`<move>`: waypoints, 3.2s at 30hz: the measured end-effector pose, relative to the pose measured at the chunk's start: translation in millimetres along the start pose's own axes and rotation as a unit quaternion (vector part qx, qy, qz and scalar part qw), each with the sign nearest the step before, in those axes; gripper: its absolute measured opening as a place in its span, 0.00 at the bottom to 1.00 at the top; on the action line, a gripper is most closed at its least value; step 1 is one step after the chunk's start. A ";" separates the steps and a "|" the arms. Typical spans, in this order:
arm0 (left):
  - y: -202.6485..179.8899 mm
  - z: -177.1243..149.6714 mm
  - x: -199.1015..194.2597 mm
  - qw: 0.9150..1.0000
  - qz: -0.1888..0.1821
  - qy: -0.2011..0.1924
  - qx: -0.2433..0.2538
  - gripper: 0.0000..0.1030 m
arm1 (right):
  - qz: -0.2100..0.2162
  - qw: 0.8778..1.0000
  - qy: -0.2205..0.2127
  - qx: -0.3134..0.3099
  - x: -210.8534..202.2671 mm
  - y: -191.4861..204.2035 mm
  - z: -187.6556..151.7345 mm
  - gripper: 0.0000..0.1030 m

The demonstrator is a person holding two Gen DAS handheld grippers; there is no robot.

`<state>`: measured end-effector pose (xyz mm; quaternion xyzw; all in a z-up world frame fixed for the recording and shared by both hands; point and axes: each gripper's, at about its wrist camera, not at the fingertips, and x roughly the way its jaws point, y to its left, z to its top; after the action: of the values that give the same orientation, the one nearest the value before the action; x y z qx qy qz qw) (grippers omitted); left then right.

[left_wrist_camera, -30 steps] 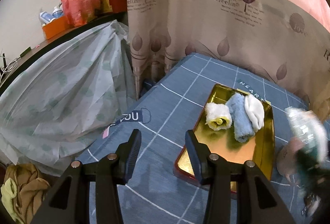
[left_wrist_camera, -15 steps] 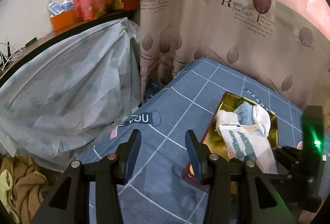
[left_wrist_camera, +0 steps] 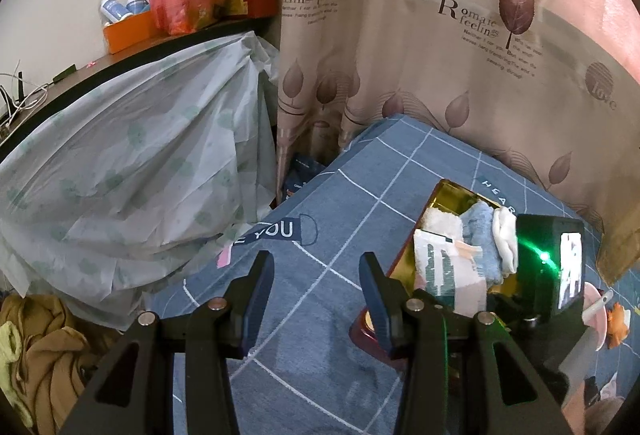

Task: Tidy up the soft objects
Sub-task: 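Carry the white-and-green package over the gold tin and open the right gripper, then grasp the pink floral wipe with the right gripper while the left gripper grasps the black-and-gold pouch, then carry the black-and-gold pouch toward the gold tin with the left gripper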

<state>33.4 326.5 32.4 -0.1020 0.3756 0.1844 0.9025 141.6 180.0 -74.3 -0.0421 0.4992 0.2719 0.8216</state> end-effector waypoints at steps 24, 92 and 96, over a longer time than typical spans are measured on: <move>-28.8 -6.9 -15.8 0.999 -0.007 -0.019 0.043 0.45 | -0.086 0.988 -0.128 -0.008 -191.4 -117.1 -96.4 0.74; -391.5 -203.9 -28.0 0.839 -0.282 0.195 0.422 0.45 | -0.165 0.961 -0.082 0.208 -228.7 -341.3 -275.4 0.28; -390.3 -205.5 -23.4 0.843 -0.282 0.196 0.414 0.45 | -0.163 0.961 -0.082 0.209 -228.9 -341.7 -275.6 0.29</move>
<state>46.5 -101.5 -76.2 0.1460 0.5411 -0.2745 0.7814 7.8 -296.5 -87.6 0.0721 0.4621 0.0264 0.8835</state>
